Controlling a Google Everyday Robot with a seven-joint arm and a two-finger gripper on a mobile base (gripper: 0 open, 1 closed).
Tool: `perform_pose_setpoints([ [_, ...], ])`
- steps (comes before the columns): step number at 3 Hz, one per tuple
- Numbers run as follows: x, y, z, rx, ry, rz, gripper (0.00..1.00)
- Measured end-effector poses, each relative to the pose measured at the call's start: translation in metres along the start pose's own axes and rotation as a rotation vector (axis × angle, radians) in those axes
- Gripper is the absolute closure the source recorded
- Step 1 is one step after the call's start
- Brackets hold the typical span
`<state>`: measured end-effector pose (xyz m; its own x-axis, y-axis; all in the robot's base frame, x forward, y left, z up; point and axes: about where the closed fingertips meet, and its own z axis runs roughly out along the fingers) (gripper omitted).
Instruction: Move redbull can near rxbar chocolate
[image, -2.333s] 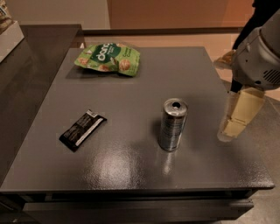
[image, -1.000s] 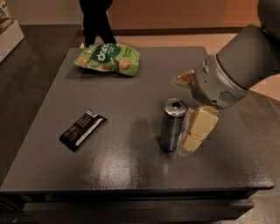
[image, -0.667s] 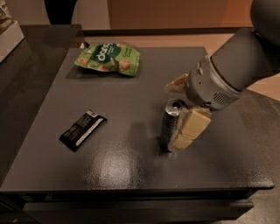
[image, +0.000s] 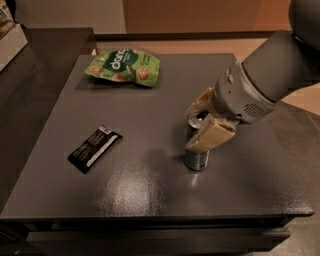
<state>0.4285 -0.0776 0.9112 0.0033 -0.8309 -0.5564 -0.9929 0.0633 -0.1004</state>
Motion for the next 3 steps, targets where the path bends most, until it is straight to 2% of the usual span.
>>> perform_pose_setpoints([
  [1, -0.01, -0.002, -0.005, 0.002, -0.018, -0.011, 0.88],
  [2, -0.04, -0.006, -0.01, 0.008, -0.055, -0.044, 1.0],
  [3, -0.077, -0.01, -0.005, 0.01, -0.097, -0.075, 1.0],
])
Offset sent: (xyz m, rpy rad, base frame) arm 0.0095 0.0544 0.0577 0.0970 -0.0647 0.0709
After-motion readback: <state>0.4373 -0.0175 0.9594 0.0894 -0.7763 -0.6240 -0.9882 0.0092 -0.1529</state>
